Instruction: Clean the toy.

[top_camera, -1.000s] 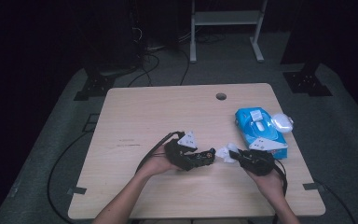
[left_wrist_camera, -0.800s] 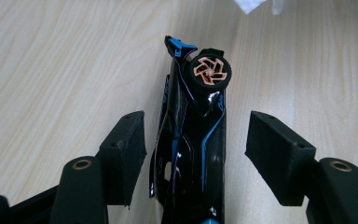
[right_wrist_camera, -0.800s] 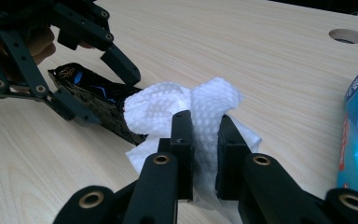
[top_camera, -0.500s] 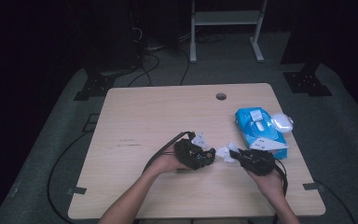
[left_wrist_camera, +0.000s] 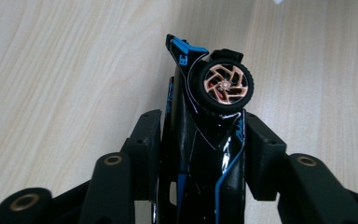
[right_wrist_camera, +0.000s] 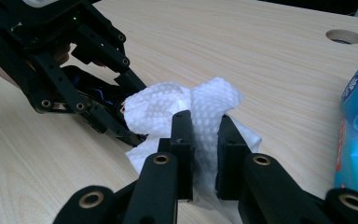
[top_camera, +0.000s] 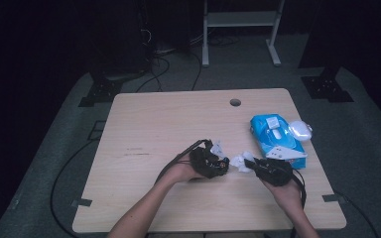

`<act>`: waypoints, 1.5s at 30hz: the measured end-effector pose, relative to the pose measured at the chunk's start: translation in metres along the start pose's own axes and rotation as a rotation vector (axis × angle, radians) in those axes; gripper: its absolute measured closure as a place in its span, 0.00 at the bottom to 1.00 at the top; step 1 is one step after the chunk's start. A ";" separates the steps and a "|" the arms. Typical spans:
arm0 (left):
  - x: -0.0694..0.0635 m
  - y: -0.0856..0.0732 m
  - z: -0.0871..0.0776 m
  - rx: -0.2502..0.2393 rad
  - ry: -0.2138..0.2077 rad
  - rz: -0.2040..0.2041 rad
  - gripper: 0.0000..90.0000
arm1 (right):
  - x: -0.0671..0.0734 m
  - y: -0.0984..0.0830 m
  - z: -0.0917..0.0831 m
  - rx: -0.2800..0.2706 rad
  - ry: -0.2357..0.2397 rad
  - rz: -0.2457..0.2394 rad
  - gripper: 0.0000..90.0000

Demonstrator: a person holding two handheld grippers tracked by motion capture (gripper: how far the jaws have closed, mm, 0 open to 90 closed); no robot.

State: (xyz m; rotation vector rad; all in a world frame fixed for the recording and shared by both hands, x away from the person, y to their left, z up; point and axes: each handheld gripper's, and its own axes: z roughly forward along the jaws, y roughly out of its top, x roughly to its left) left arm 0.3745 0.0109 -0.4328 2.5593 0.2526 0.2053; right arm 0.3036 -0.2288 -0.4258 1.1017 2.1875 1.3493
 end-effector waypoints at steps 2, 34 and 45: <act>0.000 0.002 0.000 0.011 0.001 0.006 0.62 | 0.000 0.000 0.000 0.001 -0.001 -0.002 0.89; -0.004 -0.011 -0.042 -0.320 -0.032 -0.041 0.65 | 0.010 0.025 0.002 -0.123 0.158 0.078 0.89; -0.008 -0.035 -0.050 -0.451 -0.041 -0.096 0.65 | 0.040 0.053 0.016 -0.135 0.170 -0.037 0.89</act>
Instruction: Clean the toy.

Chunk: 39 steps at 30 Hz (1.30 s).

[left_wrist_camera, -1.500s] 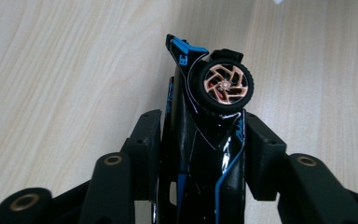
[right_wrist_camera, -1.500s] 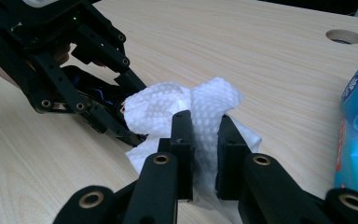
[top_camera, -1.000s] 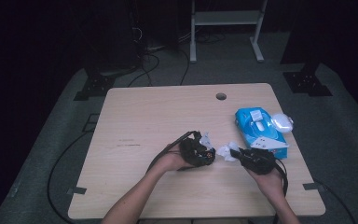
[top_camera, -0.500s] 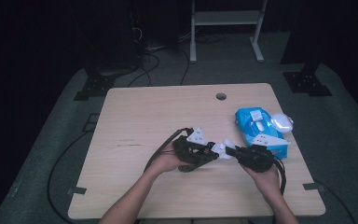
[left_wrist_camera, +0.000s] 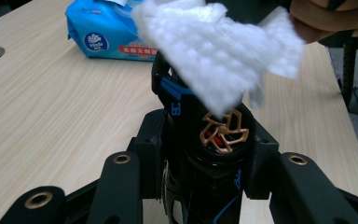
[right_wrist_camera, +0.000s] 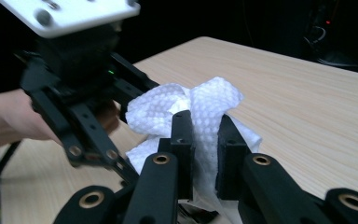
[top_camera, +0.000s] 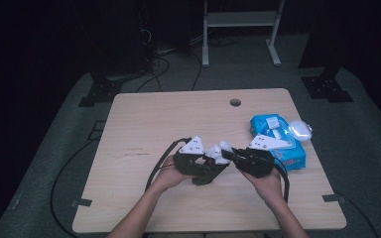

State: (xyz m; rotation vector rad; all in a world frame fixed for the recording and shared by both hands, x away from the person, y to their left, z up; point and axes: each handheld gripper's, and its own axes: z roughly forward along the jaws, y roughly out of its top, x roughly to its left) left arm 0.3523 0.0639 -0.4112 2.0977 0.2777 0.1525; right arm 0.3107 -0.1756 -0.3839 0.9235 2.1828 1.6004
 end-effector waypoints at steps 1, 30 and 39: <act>0.000 -0.003 -0.003 -0.003 0.004 -0.002 0.65 | -0.001 -0.001 0.000 0.004 -0.004 -0.002 0.89; 0.001 -0.010 -0.012 -0.034 0.018 -0.008 0.65 | -0.010 -0.011 0.005 -0.007 0.030 0.080 0.89; 0.001 -0.011 -0.013 -0.031 0.018 -0.008 0.65 | -0.014 -0.018 0.008 0.026 0.013 0.085 0.89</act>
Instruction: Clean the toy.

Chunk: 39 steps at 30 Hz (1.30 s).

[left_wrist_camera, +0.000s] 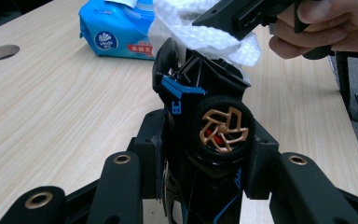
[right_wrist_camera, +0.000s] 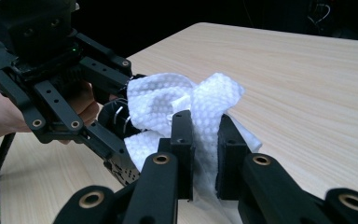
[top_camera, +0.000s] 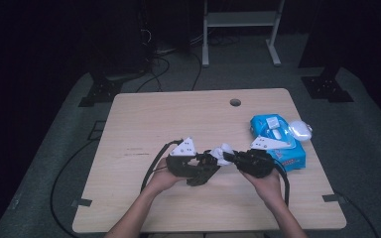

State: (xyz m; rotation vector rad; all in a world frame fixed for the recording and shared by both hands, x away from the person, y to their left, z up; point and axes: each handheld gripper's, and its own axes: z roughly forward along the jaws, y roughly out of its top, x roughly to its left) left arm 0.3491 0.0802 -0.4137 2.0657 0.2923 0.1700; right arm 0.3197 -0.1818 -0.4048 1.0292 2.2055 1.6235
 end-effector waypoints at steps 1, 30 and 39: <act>0.000 0.000 0.000 -0.001 0.001 0.001 0.65 | 0.003 0.002 0.000 -0.004 0.001 -0.008 0.89; -0.001 0.002 -0.002 -0.004 -0.008 0.006 0.65 | 0.012 0.013 0.000 -0.030 0.000 -0.063 0.89; 0.001 0.001 -0.005 -0.023 -0.023 -0.010 0.65 | 0.006 0.006 -0.001 -0.042 0.014 -0.018 0.89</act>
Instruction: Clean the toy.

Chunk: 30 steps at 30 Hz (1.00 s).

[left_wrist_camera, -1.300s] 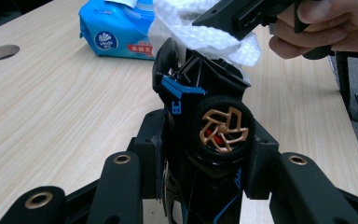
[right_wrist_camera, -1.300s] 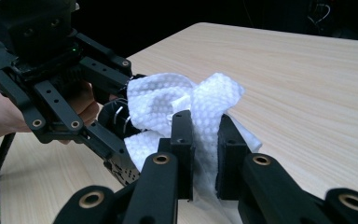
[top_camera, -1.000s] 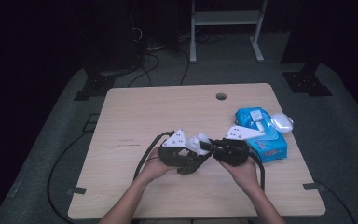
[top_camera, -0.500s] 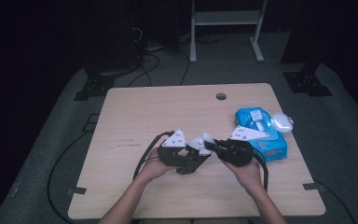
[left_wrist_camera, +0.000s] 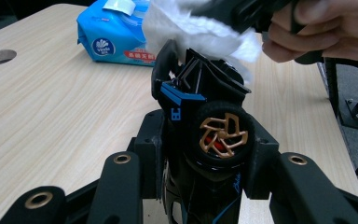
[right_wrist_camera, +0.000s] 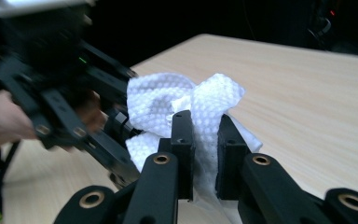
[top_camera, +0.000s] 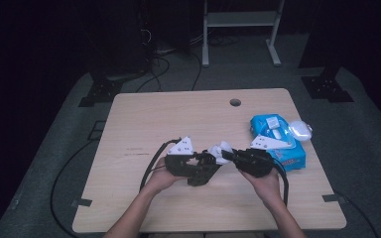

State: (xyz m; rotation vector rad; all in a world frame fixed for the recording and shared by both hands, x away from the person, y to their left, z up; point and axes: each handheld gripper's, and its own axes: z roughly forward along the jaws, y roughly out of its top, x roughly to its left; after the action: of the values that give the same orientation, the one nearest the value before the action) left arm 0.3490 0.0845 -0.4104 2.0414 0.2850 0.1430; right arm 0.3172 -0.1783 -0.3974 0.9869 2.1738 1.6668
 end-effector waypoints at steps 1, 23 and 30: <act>0.000 0.000 -0.001 -0.004 0.001 -0.004 0.65 | 0.001 0.002 0.000 -0.007 0.005 -0.005 0.89; -0.001 0.000 -0.002 0.017 0.013 0.008 0.65 | 0.011 0.007 0.005 0.007 0.005 -0.040 0.89; -0.003 0.003 0.004 0.032 0.012 0.020 0.65 | 0.033 0.022 0.017 0.023 0.039 -0.128 0.89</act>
State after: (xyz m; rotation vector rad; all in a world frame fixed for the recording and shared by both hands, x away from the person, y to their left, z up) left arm 0.3473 0.0790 -0.4094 2.0762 0.2754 0.1638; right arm 0.3100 -0.1415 -0.3752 0.8093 2.2353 1.6189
